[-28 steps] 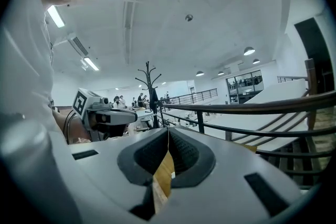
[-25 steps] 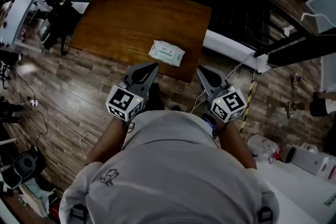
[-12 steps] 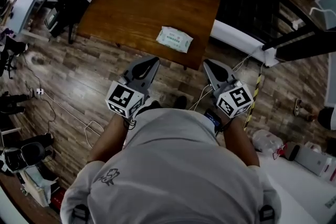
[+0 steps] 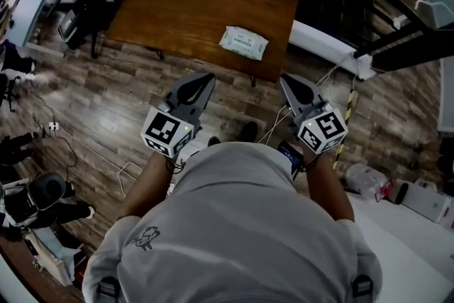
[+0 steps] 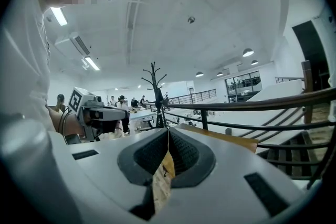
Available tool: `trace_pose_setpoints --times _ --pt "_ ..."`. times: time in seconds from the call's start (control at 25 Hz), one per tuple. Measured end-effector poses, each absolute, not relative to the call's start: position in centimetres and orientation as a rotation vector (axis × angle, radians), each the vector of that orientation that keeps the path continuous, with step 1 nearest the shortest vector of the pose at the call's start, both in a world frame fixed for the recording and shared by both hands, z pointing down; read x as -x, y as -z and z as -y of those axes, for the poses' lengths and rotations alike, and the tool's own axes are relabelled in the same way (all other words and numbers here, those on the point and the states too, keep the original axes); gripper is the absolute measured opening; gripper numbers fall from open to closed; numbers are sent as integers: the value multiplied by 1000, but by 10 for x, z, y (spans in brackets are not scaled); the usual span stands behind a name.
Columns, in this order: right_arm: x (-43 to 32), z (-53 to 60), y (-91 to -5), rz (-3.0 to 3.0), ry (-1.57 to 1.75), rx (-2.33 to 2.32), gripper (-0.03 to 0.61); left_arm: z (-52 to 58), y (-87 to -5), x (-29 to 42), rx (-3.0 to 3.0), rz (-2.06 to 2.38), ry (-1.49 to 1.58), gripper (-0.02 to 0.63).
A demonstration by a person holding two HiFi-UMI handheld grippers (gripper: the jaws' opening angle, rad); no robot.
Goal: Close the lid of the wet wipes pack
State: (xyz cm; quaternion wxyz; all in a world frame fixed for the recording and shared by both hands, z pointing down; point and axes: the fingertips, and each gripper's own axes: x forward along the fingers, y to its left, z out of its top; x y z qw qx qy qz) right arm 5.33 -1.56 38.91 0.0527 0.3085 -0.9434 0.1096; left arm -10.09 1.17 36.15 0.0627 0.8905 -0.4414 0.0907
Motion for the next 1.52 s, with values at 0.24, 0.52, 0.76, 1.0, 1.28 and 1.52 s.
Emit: trace_pose_setpoints --times 0.24,0.52,0.76,1.0,1.28,1.52 --pt "-35 -26 -383 2861 -307 -987 35 -54 -359 131 -2708 1306 -257 9" --pt "-17 -77 -374 2854 -275 -1054 35 -101 -356 155 -2753 1247 -244 9" --pt "2 -116 -373 2844 -269 -1096 35 -138 -358 166 -2805 1148 -255 9" --pt "1 -148 -375 2840 -271 -1098 35 -163 -363 164 -2793 1135 -226 9" --pt "-17 -169 -373 2849 -241 -1061 35 -184 -361 151 -2775 1194 -206 9" --pt "-43 -190 -368 2875 -226 -972 35 -200 -359 113 -2754 1237 -195 9"
